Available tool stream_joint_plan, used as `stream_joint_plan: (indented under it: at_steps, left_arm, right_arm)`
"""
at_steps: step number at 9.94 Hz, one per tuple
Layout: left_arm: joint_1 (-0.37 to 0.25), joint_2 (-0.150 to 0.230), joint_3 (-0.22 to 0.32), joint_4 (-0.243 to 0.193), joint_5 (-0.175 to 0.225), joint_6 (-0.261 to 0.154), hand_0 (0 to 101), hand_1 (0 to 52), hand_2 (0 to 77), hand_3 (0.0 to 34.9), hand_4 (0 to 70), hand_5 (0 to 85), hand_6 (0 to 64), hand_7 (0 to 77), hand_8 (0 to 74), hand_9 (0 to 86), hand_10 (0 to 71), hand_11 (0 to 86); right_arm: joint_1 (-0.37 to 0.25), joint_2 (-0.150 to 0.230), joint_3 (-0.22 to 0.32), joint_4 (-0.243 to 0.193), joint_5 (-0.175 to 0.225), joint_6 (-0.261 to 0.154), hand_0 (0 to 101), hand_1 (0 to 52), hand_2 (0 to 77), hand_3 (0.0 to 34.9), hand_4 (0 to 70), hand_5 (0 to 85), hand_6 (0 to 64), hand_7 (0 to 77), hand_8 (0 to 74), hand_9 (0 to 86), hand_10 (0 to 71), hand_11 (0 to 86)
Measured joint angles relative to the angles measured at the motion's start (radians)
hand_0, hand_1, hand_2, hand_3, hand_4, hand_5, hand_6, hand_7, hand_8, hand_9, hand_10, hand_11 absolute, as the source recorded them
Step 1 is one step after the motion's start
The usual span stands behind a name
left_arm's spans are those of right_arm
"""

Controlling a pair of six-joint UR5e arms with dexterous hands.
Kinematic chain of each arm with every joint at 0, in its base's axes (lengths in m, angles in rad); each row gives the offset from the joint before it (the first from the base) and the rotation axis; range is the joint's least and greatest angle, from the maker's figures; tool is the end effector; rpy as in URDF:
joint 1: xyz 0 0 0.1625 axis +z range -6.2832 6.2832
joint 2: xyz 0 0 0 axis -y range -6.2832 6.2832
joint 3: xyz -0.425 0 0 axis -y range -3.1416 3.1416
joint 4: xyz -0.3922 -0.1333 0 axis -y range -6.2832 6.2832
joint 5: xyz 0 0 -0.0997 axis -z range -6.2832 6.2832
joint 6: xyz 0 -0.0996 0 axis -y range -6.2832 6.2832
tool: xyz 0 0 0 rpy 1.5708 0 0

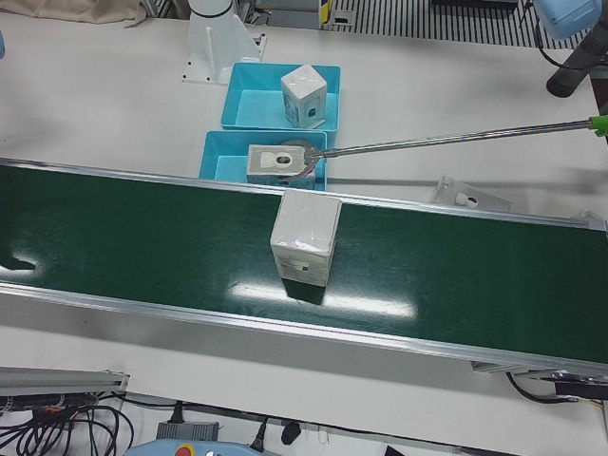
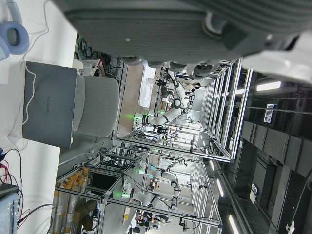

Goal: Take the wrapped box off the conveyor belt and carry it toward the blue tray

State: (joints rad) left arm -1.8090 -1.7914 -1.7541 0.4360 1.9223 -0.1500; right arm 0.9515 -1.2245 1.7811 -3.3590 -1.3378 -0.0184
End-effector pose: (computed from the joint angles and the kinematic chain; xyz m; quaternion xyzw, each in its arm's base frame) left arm -0.2245 -0.5052 0.5257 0.0953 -0.6898 0.7175 0.0171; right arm -0.2221 -0.5808 0.4168 -0.1758 -0.7943 0.5745 0.0897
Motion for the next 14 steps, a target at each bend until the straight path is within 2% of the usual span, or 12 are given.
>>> stream_joint_plan:
  at_steps: [1, 2, 4, 5, 6, 7, 8, 11, 14]
  left_arm:
    - [0.000, 0.000, 0.000, 0.000, 0.000, 0.000, 0, 0.0, 1.1, 0.0, 0.0, 1.1, 0.0, 0.5, 0.5, 0.0, 0.5, 0.0]
    - [0.000, 0.000, 0.000, 0.000, 0.000, 0.000, 0, 0.0, 1.1, 0.0, 0.0, 1.1, 0.0, 0.5, 0.5, 0.0, 0.5, 0.0]
    - [0.000, 0.000, 0.000, 0.000, 0.000, 0.000, 0, 0.0, 0.5, 0.0, 0.0, 1.1, 0.0, 0.5, 0.5, 0.0, 0.0, 0.0]
    - [0.000, 0.000, 0.000, 0.000, 0.000, 0.000, 0, 0.0, 1.1, 0.0, 0.0, 1.1, 0.0, 0.5, 0.5, 0.0, 0.0, 0.0]
    - [0.000, 0.000, 0.000, 0.000, 0.000, 0.000, 0, 0.0, 1.1, 0.0, 0.0, 1.1, 0.0, 0.5, 0.5, 0.0, 0.0, 0.0]
    - [0.000, 0.000, 0.000, 0.000, 0.000, 0.000, 0, 0.0, 0.5, 0.0, 0.0, 1.1, 0.0, 0.5, 0.5, 0.0, 0.5, 0.0]
    - [0.000, 0.000, 0.000, 0.000, 0.000, 0.000, 0, 0.0, 0.5, 0.0, 0.0, 1.1, 0.0, 0.5, 0.5, 0.0, 0.5, 0.0]
    - [0.000, 0.000, 0.000, 0.000, 0.000, 0.000, 0, 0.0, 1.1, 0.0, 0.0, 1.1, 0.0, 0.5, 0.5, 0.0, 0.5, 0.5]
    - [0.000, 0.000, 0.000, 0.000, 0.000, 0.000, 0, 0.0, 1.1, 0.0, 0.0, 1.1, 0.0, 0.5, 0.5, 0.0, 0.5, 0.0]
  right_arm:
    - [-0.001, 0.001, -0.001, 0.001, 0.001, 0.000, 46, 12.5, 3.8, 1.4, 20.2, 20.7, 7.6, 26.2, 0.5, 3.8, 0.0, 1.6]
    - [-0.002, 0.001, -0.003, 0.003, 0.001, 0.000, 51, 19.6, 18.0, 2.9, 18.0, 20.7, 7.6, 21.3, 0.5, 3.8, 0.0, 1.6]
    - [-0.003, -0.001, -0.011, 0.031, 0.001, 0.000, 51, 19.6, 18.0, 2.9, 15.8, 20.7, 6.5, 21.3, 0.0, 2.7, 0.0, 1.6]
    - [-0.003, -0.003, -0.018, 0.050, 0.001, 0.000, 50, 18.5, 18.0, 2.9, 12.5, 19.6, 3.8, 18.5, 0.0, 2.7, 0.0, 1.6]
    - [-0.004, -0.005, -0.023, 0.062, 0.000, 0.000, 50, 18.0, 18.5, 0.5, 12.5, 20.2, 3.8, 18.5, 0.0, 2.7, 0.0, 1.6]
    - [-0.004, -0.006, -0.025, 0.069, 0.001, 0.000, 50, 18.0, 18.5, 0.5, 15.3, 20.2, 5.5, 19.1, 0.0, 2.7, 0.0, 1.6]
    - [-0.004, -0.007, -0.027, 0.072, 0.001, 0.000, 50, 16.9, 17.5, 0.6, 18.0, 19.6, 4.9, 19.6, 0.0, 2.7, 0.0, 1.6]
    - [-0.006, -0.007, -0.028, 0.073, 0.002, -0.001, 50, 16.9, 17.5, 0.5, 16.4, 19.6, 4.9, 19.6, 0.0, 2.7, 0.0, 1.6]
    - [-0.008, -0.007, -0.028, 0.073, 0.002, -0.001, 50, 16.9, 18.0, 0.5, 18.0, 19.6, 4.9, 19.6, 0.0, 2.7, 0.0, 1.6]
